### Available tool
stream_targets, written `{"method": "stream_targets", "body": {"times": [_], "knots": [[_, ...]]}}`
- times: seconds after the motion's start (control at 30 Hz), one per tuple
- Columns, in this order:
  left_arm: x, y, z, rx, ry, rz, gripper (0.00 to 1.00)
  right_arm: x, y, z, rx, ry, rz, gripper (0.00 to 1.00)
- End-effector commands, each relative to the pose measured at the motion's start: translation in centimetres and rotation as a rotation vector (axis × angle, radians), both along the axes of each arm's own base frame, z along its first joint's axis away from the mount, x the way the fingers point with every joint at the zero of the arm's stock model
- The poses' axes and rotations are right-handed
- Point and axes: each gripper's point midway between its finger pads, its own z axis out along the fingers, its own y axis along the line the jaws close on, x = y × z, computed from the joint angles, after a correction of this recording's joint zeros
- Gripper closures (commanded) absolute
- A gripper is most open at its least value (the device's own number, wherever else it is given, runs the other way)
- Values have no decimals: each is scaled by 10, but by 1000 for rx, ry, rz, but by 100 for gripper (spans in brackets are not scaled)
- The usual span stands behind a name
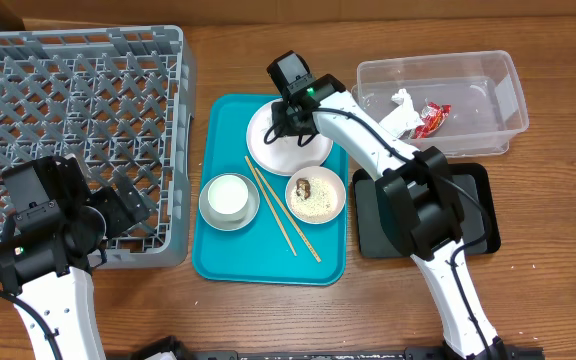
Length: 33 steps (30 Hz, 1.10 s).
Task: Sort waste into correct bins and load items into the dishwasher
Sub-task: 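Return the right gripper to the plate and grasp remaining tissue, then drop the remaining tissue into the clear bin with the right gripper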
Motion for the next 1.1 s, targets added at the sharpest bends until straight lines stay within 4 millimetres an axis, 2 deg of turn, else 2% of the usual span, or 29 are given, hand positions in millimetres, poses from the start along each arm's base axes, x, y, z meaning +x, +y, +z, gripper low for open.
{"method": "stream_targets", "body": {"times": [0.0,0.07,0.13,0.23,0.4,0.53,0.57,0.63,0.7,0.8,0.87,0.97,1.0,1.03,1.07], "knots": [[4,0,7,-10,-24,2,0,-3,1,-4,6,19,-5,80],[4,0,7,-10,-24,2,0,-6,-1,-3,-2,32,-5,94],[4,0,7,-10,-24,2,0,-9,-5,1,-11,45,-8,96],[4,0,7,-10,-24,2,0,-3,-23,36,-25,23,-42,96],[4,0,7,-10,-24,2,0,12,-57,112,-20,-83,-114,96],[4,0,7,-10,-25,2,0,14,-98,172,3,-158,-189,96],[4,0,7,-10,-25,2,0,14,-114,187,9,-174,-218,96],[4,0,7,-9,-25,2,0,12,-139,203,15,-181,-273,96],[4,0,7,-9,-25,2,0,9,-165,210,23,-163,-347,96],[4,0,8,-8,-28,2,0,3,-202,205,16,-103,-445,96],[5,1,8,-6,-32,1,0,-3,-223,192,34,-27,-481,96],[7,1,9,5,-36,-17,0,-8,-240,177,24,25,-516,96],[7,0,9,7,-37,-24,0,-10,-244,172,20,38,-524,93],[8,-2,10,7,-41,-46,0,-12,-247,168,16,52,-529,83],[9,-5,10,6,-47,-74,0,-13,-248,164,12,62,-532,67]]}}
